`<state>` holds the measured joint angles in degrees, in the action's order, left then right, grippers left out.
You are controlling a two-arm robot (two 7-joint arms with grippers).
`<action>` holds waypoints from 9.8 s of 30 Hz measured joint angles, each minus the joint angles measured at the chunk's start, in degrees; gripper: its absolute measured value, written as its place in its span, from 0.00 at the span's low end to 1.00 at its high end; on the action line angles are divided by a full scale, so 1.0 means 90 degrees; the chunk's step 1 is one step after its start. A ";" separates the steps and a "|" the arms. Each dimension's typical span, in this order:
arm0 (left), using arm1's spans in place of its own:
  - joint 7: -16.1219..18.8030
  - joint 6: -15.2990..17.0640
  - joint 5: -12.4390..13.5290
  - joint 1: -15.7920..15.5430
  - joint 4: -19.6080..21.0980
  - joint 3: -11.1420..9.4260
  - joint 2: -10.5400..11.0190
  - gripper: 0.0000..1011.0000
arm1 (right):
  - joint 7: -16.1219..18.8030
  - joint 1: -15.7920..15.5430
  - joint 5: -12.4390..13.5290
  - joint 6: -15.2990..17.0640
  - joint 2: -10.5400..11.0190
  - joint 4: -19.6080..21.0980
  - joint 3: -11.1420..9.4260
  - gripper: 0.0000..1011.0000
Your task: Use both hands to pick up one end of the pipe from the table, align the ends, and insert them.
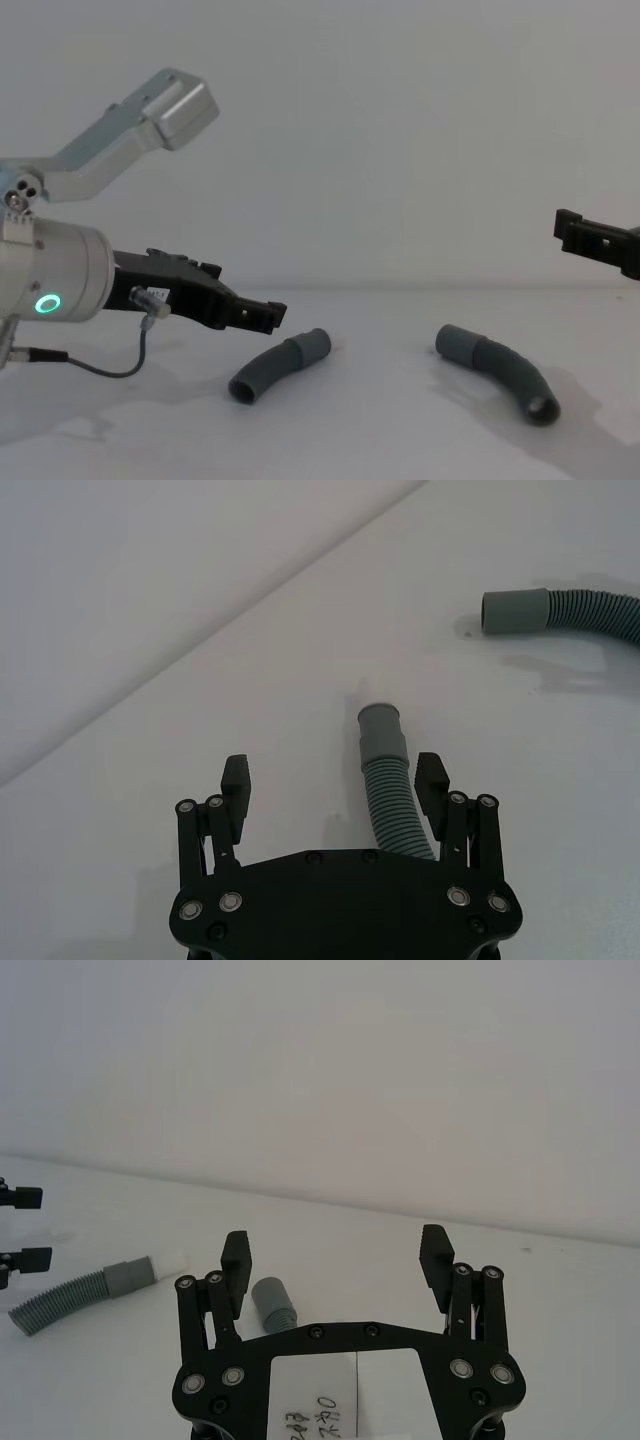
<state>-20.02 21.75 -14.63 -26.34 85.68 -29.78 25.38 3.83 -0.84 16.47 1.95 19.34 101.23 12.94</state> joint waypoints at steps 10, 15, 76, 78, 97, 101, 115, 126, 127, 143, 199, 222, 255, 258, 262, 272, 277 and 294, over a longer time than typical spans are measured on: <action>-0.0052 0.0111 0.0083 -0.0113 -0.0172 -0.0071 -0.0143 0.99 | 0.0000 0.0000 0.0000 0.0000 0.0000 0.0000 0.0000 0.99; -0.0054 0.0154 0.0113 -0.0170 -0.0287 -0.0089 -0.0247 0.99 | 0.0000 0.0000 0.0000 0.0000 0.0000 0.0000 0.0000 0.99; 0.0022 0.0388 0.0522 -0.0580 -0.1315 -0.0156 -0.0994 0.99 | 0.0000 0.0000 0.0000 0.0000 0.0000 0.0000 0.0000 0.99; 0.0022 0.0391 0.0525 -0.0581 -0.1316 -0.0155 -0.0997 0.99 | 0.0000 0.0000 0.0000 0.0000 0.0000 0.0000 0.0000 0.99; 0.0032 0.0410 0.0542 -0.0583 -0.1329 -0.0148 -0.1013 0.52 | 0.0000 0.0000 0.0000 0.0000 0.0000 0.0000 0.0000 0.99; 0.0032 0.0413 0.0544 -0.0584 -0.1330 -0.0148 -0.1017 0.37 | 0.0000 0.0000 0.0000 0.0000 0.0000 0.0000 0.0000 0.99; 0.0031 0.0413 0.0546 -0.0583 -0.1330 -0.0149 -0.1019 0.29 | 0.0000 0.0000 0.0000 0.0000 0.0000 0.0000 0.0000 0.99; 0.0030 0.0413 0.0546 -0.0583 -0.1330 -0.0149 -0.1018 0.29 | 0.0000 0.0000 0.0000 0.0000 0.0000 0.0000 0.0000 0.99; 0.0030 0.0413 0.0546 -0.0583 -0.1330 -0.0149 -0.1017 0.29 | 0.0000 0.0000 0.0000 0.0000 0.0000 0.0000 0.0000 0.99; 0.0030 0.0414 0.0546 -0.0582 -0.1330 -0.0150 -0.1017 0.55 | 0.0000 0.0000 0.0000 0.0000 0.0000 0.0000 0.0000 0.99; -0.0827 0.0575 0.0501 -0.1042 -0.1965 -0.0242 -0.1168 0.98 | 0.0000 0.0000 0.0000 0.0000 0.0000 0.0000 0.0000 0.99; -0.0922 0.0712 0.0494 -0.1080 -0.2006 -0.0258 -0.1177 0.37 | 0.0000 0.0000 0.0000 0.0000 0.0000 0.0000 0.0000 0.99; -0.0936 0.0740 0.0502 -0.1084 -0.2015 -0.0258 -0.1172 0.36 | 0.1043 0.0937 0.0089 0.1754 0.0576 0.0213 0.0331 0.99; -0.0936 0.0741 0.0502 -0.1084 -0.2016 -0.0258 -0.1173 0.36 | 0.1185 0.1104 0.0121 0.2106 0.0645 0.0217 0.0408 0.99; -0.0936 0.0742 0.0504 -0.1084 -0.2015 -0.0258 -0.1172 0.36 | 0.1377 0.1374 0.0188 0.2699 0.0712 0.0184 0.0530 0.99; -0.0936 0.0742 0.0504 -0.1084 -0.2015 -0.0258 -0.1173 0.36 | 0.1495 0.1835 0.0338 0.3601 0.0616 -0.0077 0.0683 0.99; -0.0936 0.0742 0.0504 -0.1084 -0.2015 -0.0258 -0.1173 0.36 | 0.1469 0.1990 0.0392 0.3917 0.0498 -0.0249 0.0717 0.99; -0.0936 0.0742 0.0503 -0.1084 -0.2015 -0.0258 -0.1173 0.36 | 0.1286 0.2177 0.0371 0.4276 0.0177 -0.0758 0.0765 0.99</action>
<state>-28.43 28.44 -10.10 -36.10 67.55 -32.10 14.82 15.40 18.76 19.80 40.43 20.93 94.41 19.83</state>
